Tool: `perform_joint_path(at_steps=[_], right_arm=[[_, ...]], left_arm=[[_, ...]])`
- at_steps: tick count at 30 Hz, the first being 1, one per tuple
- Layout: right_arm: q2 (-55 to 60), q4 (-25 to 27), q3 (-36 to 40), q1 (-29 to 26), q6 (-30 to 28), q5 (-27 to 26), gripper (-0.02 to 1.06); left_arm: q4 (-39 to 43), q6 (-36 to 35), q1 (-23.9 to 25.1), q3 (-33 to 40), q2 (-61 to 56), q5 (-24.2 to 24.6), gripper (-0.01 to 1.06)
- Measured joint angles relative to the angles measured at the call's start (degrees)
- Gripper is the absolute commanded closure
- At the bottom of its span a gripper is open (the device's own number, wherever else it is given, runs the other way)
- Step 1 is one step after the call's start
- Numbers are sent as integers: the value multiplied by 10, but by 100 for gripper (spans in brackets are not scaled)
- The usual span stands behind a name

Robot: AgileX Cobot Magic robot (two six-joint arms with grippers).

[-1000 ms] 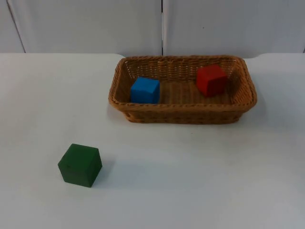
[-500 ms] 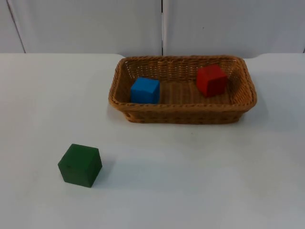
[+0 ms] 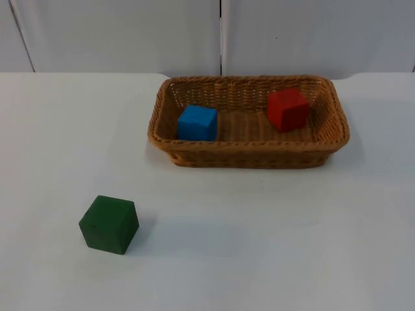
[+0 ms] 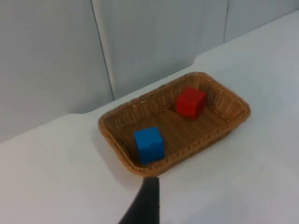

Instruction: Pick up one cube with each hand and place exactly two cubes into the same basket, leaving the remaining cube outside.

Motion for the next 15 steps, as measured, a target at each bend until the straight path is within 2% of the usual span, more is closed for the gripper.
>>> perform_joint_path(at_steps=[6,15], right_arm=[[-66,-2,21,0,5,36,26],[-154,-9,24,0,13,116,26]], left_arm=[[0,-2,0,0,-74,51,19],[0,-22,0,41,-178,88,19]])
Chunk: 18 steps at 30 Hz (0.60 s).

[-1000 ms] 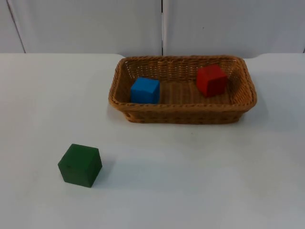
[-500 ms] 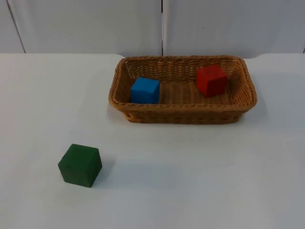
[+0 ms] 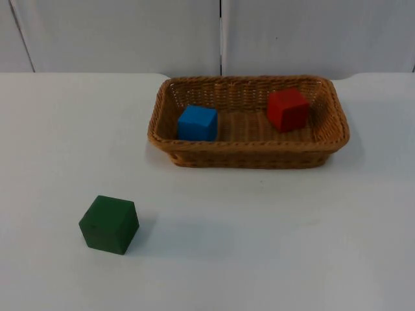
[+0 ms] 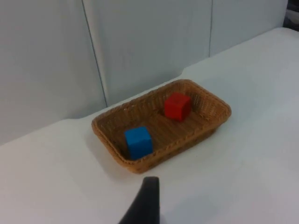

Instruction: Pick up one cube with each hand and place exactly two cubes into the same basket, leaving the remaining cube outside.

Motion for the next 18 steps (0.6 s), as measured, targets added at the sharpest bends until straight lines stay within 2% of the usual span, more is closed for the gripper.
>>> perform_joint_path(at_steps=[5,9,15,18], right_arm=[[-63,-50,0,0,54,50,26],[-107,-94,0,0,92,83,26],[-113,-120,1,0,106,114,26],[-113,-128,4,0,112,120,26]], left_arm=[[23,-28,0,12,-65,25,19],[71,-82,0,25,-117,49,19],[126,-147,0,51,-139,101,19],[136,-155,0,56,-139,110,19]])
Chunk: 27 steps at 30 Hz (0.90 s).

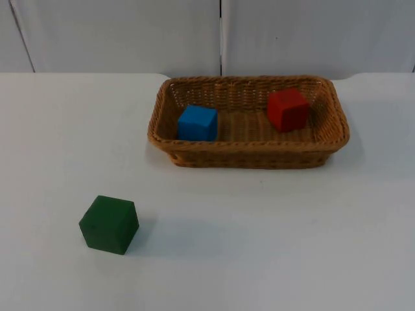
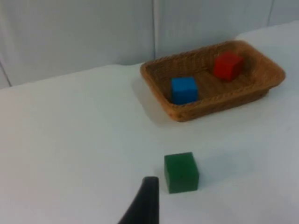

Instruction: Pick up one cube with each hand and place exactly two cubes into the same basket, leaving the remaining cube outside.

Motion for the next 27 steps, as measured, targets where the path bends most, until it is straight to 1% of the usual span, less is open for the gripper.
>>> perform_joint_path(at_steps=[3,5,6,9,11,23,27], right_arm=[[0,-12,2,0,7,7,26],[0,-18,3,0,15,8,26],[0,-33,7,0,24,8,26],[0,-43,22,0,33,8,26],[0,-44,33,0,35,12,26],[0,-44,33,0,36,12,26],[0,-44,33,0,36,12,26]], left_arm=[[22,-6,0,0,0,15,19],[28,-7,0,0,0,15,19],[28,-8,0,0,0,15,19],[29,-9,0,0,0,15,19],[29,-9,0,0,0,17,19],[30,-12,0,2,0,19,19],[22,-12,0,44,0,21,19]])
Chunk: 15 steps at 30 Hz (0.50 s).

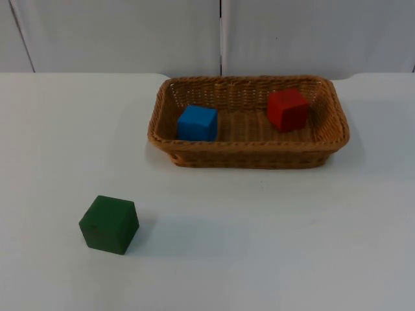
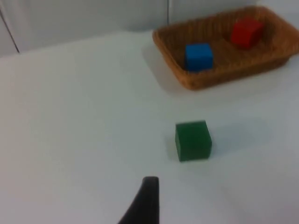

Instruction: Pick up one cube with each hand and place exactly two cubes into the same basket, leaving the remaining cube outside.

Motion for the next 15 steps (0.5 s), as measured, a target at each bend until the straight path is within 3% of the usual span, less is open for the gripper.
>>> perform_joint_path(at_steps=[15], right_arm=[[0,0,3,0,0,0,26]], left_arm=[[-6,2,0,6,0,0,19]])
